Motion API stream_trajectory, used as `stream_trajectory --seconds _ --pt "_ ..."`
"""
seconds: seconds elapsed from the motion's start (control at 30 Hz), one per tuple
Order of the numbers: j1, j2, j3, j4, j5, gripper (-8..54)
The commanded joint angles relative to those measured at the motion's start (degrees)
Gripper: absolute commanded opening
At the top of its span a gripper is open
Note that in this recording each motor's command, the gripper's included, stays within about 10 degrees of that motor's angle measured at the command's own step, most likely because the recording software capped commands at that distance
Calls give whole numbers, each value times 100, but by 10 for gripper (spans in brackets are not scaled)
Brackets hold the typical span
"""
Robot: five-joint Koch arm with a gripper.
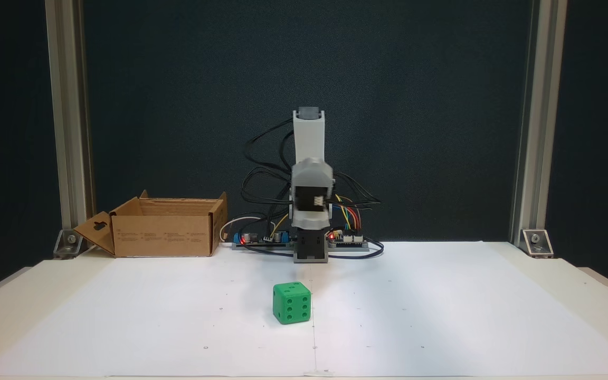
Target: Grasp a green dice and put it in the bin.
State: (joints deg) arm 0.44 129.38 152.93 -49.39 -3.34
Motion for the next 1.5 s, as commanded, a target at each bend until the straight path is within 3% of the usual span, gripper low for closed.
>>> stream_trajectory --seconds 0.0,0.53,0.57,0.93,1.17,1.33,1.47 --pt "97 580 903 -1000 -255 448" --pt "193 580 1000 -1000 -237 444" --pt "308 571 -334 1000 -88 432" --pt "369 396 -3138 4806 642 431" --pt "703 404 -5043 7284 2107 445" --pt "958 299 -6223 9297 2848 415" --pt "967 -193 -7128 10659 3226 415"
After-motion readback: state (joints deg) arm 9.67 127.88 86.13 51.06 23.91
